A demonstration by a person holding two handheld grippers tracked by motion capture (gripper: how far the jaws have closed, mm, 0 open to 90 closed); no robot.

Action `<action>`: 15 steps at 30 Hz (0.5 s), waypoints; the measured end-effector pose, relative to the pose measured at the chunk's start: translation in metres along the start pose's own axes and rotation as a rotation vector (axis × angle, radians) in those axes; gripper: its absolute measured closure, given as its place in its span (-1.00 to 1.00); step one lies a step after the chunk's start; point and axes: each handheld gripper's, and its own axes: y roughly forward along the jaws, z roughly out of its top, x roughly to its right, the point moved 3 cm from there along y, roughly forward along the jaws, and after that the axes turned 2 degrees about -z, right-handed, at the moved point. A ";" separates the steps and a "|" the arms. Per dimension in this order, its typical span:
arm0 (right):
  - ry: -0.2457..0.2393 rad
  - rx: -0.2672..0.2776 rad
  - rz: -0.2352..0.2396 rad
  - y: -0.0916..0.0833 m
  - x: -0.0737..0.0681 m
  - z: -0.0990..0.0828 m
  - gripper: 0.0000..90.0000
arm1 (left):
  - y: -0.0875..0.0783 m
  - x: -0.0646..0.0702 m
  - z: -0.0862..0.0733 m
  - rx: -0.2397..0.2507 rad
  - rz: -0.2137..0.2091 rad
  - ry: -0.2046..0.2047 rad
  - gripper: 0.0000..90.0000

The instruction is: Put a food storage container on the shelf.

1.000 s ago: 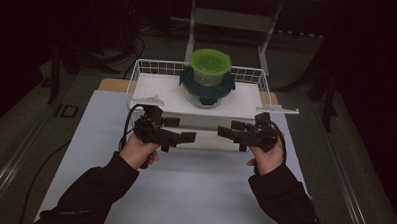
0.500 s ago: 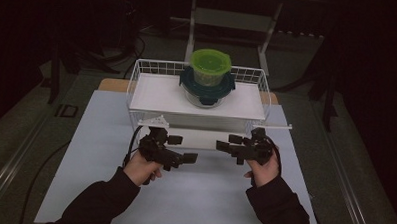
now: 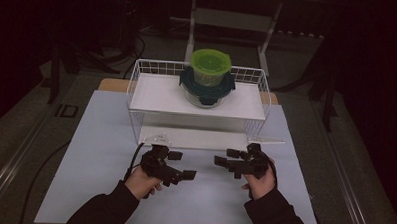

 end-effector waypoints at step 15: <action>-0.022 -0.028 -0.007 -0.005 0.004 -0.030 -0.55 | 0.010 -0.007 -0.034 -0.041 0.002 0.010 -0.94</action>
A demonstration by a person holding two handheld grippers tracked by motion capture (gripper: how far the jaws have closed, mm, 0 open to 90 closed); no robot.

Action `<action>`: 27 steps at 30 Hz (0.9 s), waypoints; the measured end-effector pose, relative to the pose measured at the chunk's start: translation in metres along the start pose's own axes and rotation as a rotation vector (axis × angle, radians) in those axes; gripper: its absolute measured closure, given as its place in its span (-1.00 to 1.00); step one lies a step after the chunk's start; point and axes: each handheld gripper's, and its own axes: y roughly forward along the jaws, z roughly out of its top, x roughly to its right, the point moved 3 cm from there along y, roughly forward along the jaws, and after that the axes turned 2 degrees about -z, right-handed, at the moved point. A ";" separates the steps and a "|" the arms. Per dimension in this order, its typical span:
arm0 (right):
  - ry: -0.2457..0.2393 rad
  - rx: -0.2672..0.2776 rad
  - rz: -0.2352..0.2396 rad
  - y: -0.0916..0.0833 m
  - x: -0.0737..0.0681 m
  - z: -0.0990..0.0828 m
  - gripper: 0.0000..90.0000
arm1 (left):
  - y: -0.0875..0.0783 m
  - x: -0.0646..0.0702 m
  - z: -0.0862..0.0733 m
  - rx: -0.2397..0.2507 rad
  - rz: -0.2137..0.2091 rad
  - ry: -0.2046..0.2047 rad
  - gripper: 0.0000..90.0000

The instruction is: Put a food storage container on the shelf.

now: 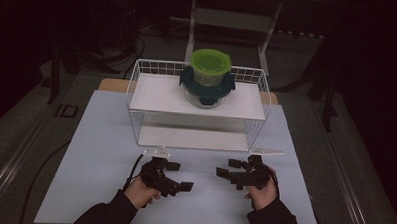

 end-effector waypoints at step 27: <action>0.014 -0.007 -0.033 -0.010 0.019 -0.028 -0.56 | -0.003 -0.008 -0.023 0.003 0.064 0.052 -0.94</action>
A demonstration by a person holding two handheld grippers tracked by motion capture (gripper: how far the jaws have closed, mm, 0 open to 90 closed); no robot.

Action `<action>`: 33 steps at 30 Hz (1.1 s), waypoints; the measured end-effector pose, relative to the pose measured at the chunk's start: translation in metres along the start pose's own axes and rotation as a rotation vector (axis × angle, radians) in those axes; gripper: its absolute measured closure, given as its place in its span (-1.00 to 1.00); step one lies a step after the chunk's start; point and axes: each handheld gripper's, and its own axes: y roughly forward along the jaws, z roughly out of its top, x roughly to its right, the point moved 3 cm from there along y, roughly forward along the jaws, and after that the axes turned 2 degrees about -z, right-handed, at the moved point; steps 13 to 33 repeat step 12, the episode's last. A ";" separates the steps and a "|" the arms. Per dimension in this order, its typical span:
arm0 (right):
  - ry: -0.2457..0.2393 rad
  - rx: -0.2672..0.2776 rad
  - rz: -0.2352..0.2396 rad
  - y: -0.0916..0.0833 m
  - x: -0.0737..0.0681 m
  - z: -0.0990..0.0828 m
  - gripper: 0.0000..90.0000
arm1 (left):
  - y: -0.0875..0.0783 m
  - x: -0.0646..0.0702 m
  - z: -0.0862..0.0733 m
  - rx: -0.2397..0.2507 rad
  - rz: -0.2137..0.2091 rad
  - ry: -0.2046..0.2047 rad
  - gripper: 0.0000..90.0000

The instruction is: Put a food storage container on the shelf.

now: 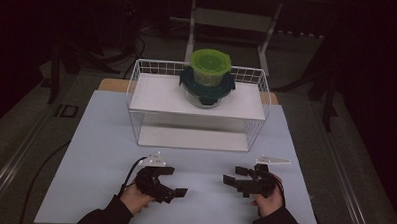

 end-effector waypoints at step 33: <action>0.022 0.005 -0.005 0.001 0.009 -0.001 -0.56 | -0.005 -0.005 -0.004 0.026 0.011 -0.024 -0.94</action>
